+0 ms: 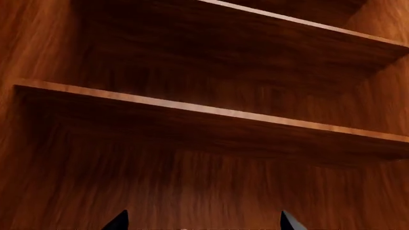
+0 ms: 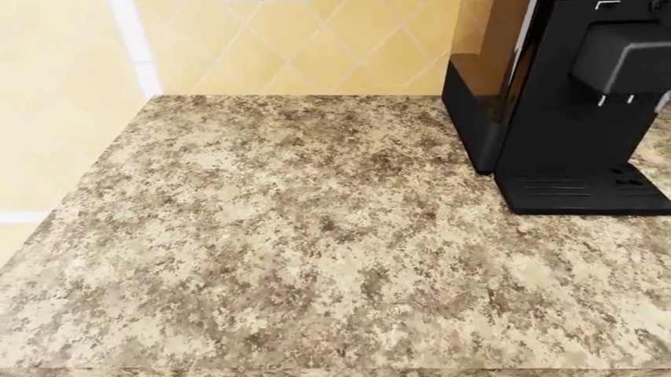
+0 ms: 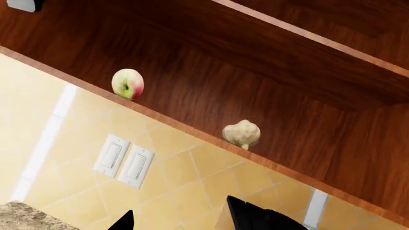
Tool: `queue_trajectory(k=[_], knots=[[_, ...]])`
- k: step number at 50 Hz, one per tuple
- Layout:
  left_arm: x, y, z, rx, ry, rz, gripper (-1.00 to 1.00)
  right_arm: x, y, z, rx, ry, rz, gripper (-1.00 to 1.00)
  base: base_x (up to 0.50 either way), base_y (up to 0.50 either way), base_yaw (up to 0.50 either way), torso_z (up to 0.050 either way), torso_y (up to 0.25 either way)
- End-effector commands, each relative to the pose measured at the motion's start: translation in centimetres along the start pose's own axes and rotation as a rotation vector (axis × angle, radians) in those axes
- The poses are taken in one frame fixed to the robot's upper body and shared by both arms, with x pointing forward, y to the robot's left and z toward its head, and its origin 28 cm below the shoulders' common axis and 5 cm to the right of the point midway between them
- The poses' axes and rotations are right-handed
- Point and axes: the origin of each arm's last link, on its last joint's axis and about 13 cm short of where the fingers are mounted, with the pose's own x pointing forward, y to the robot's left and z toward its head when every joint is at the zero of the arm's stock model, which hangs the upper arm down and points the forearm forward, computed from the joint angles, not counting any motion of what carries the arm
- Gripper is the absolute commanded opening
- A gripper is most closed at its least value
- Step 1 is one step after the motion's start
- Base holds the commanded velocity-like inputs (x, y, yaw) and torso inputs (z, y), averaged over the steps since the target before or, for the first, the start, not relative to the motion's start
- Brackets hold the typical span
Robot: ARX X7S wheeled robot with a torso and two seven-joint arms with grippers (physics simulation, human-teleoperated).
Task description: Pick the peach, ginger from the counter and place them in the cabinet. Then close the cabinet.
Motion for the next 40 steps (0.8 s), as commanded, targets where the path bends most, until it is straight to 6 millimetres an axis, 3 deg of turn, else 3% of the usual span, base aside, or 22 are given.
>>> queue_trajectory(k=[1, 11, 21, 30, 40], knots=[[-0.6, 0.2, -0.3, -0.001, -0.006, -0.002, 1.0, -0.1, 0.1, -0.1, 0.002, 0.0, 0.002, 1.0, -0.5, 0.0, 0.0, 0.0, 0.0], [-3.0, 0.7, -1.4, 0.02, -0.033, -0.026, 1.0, -0.2, 0.5, -0.1, -0.005, -0.023, 0.017, 1.0, -0.29, 0.0, 0.0, 0.0, 0.0], [-8.1, 2.5, -2.6, -0.053, -0.097, 0.004, 1.0, -1.6, 1.1, -1.1, 0.024, -0.055, 0.024, 1.0, 0.0, 0.0, 0.0, 0.0, 0.0], [-12.5, 3.8, -5.8, -0.143, -0.039, 0.027, 1.0, -2.9, 2.0, -2.5, 0.048, -0.077, 0.032, 1.0, 0.1, 0.3, 0.0, 0.0, 0.0], [-13.4, 4.4, -6.3, -0.166, -0.037, 0.044, 1.0, -3.0, 2.4, -2.9, 0.062, -0.081, 0.03, 1.0, 0.2, 0.5, 0.0, 0.0, 0.0]])
